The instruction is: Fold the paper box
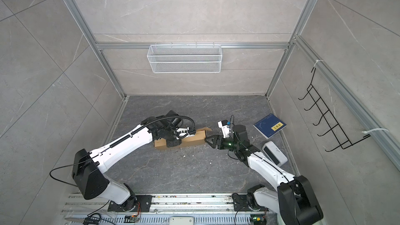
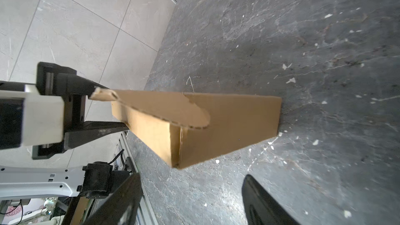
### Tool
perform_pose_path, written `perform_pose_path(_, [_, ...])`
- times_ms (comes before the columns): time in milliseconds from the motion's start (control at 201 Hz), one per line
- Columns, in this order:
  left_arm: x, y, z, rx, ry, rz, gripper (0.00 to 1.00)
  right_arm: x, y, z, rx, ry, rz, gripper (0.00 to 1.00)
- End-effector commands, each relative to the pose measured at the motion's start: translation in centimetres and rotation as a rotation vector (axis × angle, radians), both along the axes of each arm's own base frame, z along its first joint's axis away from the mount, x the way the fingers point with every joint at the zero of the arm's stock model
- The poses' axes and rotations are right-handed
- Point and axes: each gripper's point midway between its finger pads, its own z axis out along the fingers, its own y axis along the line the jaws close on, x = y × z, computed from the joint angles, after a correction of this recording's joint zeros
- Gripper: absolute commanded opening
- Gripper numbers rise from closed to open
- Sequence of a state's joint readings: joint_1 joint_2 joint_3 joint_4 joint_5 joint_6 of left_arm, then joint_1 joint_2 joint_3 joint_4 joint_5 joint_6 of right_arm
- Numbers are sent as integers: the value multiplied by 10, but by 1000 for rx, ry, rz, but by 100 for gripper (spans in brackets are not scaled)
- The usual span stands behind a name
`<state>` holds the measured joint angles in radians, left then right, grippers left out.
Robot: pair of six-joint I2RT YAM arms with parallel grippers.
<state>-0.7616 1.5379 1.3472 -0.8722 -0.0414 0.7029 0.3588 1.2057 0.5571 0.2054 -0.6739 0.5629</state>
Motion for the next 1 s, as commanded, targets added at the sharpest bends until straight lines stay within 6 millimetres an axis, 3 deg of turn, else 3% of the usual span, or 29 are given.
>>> perform_pose_path(0, [-4,0,-12,12,56,-9,40,23,7,20,5,-103,-19,74])
perform_pose_path(184, [-4,0,-14,13,51,-16,40,31,11,26,21,-115,-20,74])
perform_pose_path(418, [-1,-1,-19,22,54,-14,40,40,10,15,17,-85,-56,69])
perform_pose_path(757, [6,-4,-24,25,46,-8,42,36,4,-44,-49,75,-90,49])
perform_pose_path(991, [23,3,-22,36,-13,28,54,32,4,-52,-33,113,-101,48])
